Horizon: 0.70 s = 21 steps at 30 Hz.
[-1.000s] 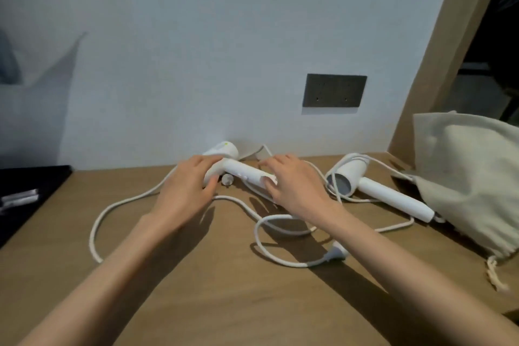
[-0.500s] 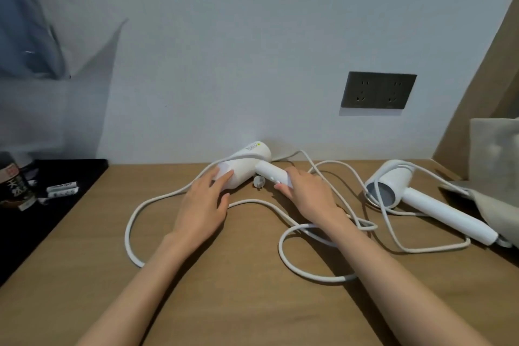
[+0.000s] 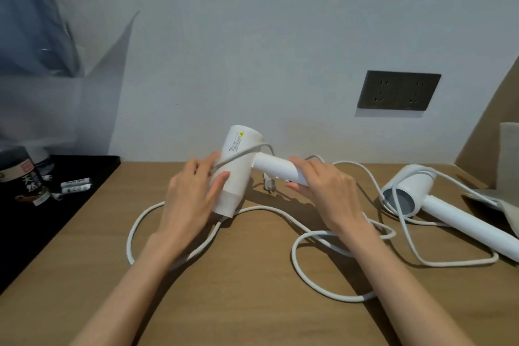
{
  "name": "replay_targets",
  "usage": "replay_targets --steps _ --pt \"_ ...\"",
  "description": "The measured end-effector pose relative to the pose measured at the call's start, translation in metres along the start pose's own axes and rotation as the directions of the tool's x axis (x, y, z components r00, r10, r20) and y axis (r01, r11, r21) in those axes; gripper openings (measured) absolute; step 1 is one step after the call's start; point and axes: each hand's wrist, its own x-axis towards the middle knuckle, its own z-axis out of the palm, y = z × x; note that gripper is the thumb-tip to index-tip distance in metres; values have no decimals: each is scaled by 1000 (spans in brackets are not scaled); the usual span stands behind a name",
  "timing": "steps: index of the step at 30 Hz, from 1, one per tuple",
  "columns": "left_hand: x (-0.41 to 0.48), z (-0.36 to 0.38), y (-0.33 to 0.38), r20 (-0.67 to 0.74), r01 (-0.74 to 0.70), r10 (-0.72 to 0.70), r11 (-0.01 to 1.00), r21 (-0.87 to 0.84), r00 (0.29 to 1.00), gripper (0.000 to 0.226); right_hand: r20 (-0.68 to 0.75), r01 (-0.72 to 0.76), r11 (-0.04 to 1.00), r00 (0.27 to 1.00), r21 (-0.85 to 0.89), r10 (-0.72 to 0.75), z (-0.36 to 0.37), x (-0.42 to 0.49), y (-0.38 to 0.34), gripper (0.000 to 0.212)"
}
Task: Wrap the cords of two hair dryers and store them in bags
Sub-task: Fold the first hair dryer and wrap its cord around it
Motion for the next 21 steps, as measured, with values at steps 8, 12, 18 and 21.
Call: replay_targets --steps 8,12,18,21 --pt "12 -19 11 -68 139 -214 814 -564 975 27 99 -52 970 995 237 29 -25 1 5 51" --pt "16 -21 2 26 310 -420 625 -716 907 28 118 27 945 991 325 -69 -33 6 -11 49" --pt "1 -19 -4 235 446 -416 538 -716 879 15 50 85 963 994 255 -101 -32 7 -17 46" --pt "5 -21 -4 198 408 -382 613 -676 903 18 -11 0 974 1000 227 2 -34 7 -6 51"
